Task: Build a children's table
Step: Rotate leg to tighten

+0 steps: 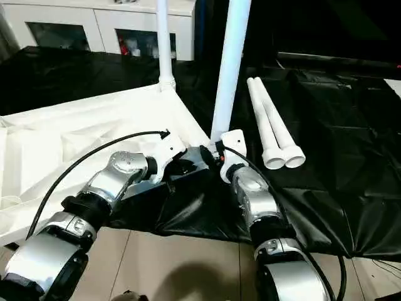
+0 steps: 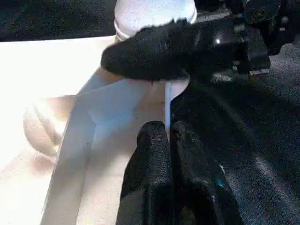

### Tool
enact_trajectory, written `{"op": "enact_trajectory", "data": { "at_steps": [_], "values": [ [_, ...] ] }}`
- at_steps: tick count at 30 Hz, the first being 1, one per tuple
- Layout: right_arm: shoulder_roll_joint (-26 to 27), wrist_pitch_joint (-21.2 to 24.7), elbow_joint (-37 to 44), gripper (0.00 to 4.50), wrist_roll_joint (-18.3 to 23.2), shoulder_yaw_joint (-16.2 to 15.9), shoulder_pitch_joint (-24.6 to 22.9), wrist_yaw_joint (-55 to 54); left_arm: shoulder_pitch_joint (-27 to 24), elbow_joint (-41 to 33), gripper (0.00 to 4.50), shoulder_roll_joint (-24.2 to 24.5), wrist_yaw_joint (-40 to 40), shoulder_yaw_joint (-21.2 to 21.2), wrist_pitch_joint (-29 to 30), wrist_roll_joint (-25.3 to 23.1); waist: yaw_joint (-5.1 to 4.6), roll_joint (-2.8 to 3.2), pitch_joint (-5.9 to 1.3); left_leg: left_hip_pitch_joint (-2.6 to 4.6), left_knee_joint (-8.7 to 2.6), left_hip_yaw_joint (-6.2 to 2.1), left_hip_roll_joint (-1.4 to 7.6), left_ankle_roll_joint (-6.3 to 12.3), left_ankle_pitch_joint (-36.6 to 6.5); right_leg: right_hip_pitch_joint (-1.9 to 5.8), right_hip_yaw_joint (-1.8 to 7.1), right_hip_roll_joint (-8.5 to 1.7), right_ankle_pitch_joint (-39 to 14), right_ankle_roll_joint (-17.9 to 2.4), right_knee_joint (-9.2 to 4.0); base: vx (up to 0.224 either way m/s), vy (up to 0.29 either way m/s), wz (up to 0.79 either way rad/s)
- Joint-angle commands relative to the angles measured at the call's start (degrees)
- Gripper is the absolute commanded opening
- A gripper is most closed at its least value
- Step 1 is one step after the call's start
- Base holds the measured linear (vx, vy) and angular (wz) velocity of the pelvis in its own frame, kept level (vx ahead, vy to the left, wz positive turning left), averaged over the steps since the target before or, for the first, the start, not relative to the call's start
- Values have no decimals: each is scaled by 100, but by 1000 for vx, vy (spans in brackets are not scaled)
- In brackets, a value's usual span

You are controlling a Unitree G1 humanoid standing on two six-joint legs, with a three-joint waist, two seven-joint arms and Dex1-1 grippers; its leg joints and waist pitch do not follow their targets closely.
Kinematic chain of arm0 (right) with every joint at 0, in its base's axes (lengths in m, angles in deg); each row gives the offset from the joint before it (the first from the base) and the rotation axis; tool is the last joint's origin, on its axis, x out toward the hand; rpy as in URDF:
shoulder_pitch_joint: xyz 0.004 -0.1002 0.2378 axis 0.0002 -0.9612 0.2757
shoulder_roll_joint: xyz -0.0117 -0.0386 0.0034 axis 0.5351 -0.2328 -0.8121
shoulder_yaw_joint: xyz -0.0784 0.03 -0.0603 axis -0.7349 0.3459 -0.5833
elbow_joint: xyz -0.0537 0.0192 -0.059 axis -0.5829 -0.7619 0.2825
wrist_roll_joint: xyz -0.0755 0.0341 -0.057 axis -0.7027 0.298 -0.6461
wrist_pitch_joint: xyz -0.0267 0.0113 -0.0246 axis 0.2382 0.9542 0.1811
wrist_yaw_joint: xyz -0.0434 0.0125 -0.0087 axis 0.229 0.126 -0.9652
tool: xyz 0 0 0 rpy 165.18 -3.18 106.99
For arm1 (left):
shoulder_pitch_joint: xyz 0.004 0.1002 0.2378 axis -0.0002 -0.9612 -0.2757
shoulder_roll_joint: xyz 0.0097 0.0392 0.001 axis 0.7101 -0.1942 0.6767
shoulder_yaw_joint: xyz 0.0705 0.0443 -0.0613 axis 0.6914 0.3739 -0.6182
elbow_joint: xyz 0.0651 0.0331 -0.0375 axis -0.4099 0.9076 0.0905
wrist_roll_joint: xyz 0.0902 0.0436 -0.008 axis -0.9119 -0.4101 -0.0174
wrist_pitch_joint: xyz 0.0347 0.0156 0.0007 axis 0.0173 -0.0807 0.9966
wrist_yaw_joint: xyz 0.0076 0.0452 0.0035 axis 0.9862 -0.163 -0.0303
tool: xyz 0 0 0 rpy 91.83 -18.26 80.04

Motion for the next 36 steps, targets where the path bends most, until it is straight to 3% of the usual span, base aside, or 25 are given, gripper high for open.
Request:
{"op": "enact_trajectory", "data": {
  "at_steps": [1, 10, 19, 21, 32, 36],
  "values": [
    [217, 68, 9, 380, -15, -485, -88, 737, -63, -476, 0, -207, -523, 65, -387, 290, 16, -22, -382, 82, -349, -101, 168, 308, -1033, 262, 250, -419, -363, -1397, -379, 0, 0, 0],
    [-352, -154, 115, 385, 30, -693, -191, 2124, -249, -711, 0, 286, -1605, 323, -417, 390, 29, -5, -375, 85, -341, -83, 186, 400, -1026, 256, 238, -391, -200, -1495, -357, 0, 0, 0],
    [-1228, 253, 998, 385, 410, -1083, -609, 4570, -261, -811, 0, 779, -2693, 391, -335, 499, 120, -32, -372, 93, -327, -79, 207, 476, -1039, 245, 239, -397, -358, -1513, -359, 0, 0, 0],
    [-1284, 206, 1073, 385, 396, -1123, -647, 4686, -256, -788, 0, 811, -2728, 404, -347, 471, 157, -33, -373, 92, -327, -78, 209, 462, -1030, 238, 242, -408, -385, -1508, -358, 0, 0, 0],
    [-1159, 453, 1257, 281, 486, -1110, -747, 4637, -281, -844, 0, 788, -2768, 370, -290, 540, 170, -34, -387, 91, -328, -84, 205, 392, -951, 240, 235, -406, -262, -1533, -334, 0, 0, 0],
    [-924, 377, 1083, 273, 357, -984, -742, 3878, -243, -765, 0, 640, -2301, 242, -240, 473, 156, -35, -359, 102, -356, -89, 206, 281, -1164, 219, 240, -422, -716, -1446, -387, 0, 0, 0]
  ]
}}
